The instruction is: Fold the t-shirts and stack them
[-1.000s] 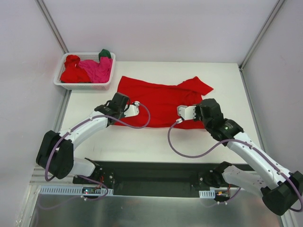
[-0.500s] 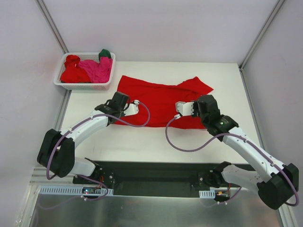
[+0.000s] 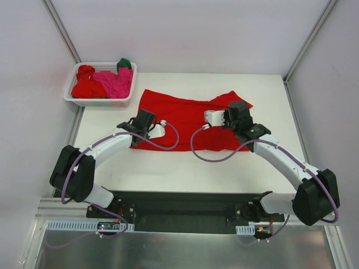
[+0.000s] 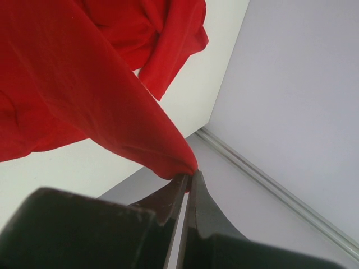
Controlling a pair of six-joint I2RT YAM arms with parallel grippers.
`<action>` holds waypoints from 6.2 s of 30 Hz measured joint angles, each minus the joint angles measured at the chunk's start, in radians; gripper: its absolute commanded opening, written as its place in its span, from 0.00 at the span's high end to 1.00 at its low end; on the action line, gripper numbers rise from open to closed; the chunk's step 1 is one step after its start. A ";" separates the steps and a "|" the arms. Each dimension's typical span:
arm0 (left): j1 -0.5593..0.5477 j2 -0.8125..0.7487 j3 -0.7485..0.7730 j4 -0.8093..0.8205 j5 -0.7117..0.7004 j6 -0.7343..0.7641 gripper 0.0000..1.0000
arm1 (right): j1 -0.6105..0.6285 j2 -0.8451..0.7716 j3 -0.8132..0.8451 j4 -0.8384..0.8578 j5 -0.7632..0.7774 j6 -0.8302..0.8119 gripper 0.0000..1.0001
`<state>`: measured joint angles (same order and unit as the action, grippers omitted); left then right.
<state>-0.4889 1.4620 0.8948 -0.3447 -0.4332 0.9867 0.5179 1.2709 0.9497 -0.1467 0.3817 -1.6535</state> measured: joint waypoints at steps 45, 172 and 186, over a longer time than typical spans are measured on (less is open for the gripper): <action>0.013 0.176 0.127 0.008 -0.023 0.000 1.00 | -0.006 0.259 0.114 -0.013 -0.055 0.067 0.99; 0.144 0.352 0.229 -0.396 0.347 -0.182 1.00 | -0.238 0.508 0.164 -0.569 -0.264 0.591 0.99; 0.128 0.262 0.117 -0.366 0.346 -0.169 1.00 | -0.229 0.405 0.091 -0.638 -0.265 0.581 0.99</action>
<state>-0.3607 1.7241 1.0122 -0.7109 -0.0868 0.8173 0.2890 1.6760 1.0405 -0.7845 0.1169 -1.0729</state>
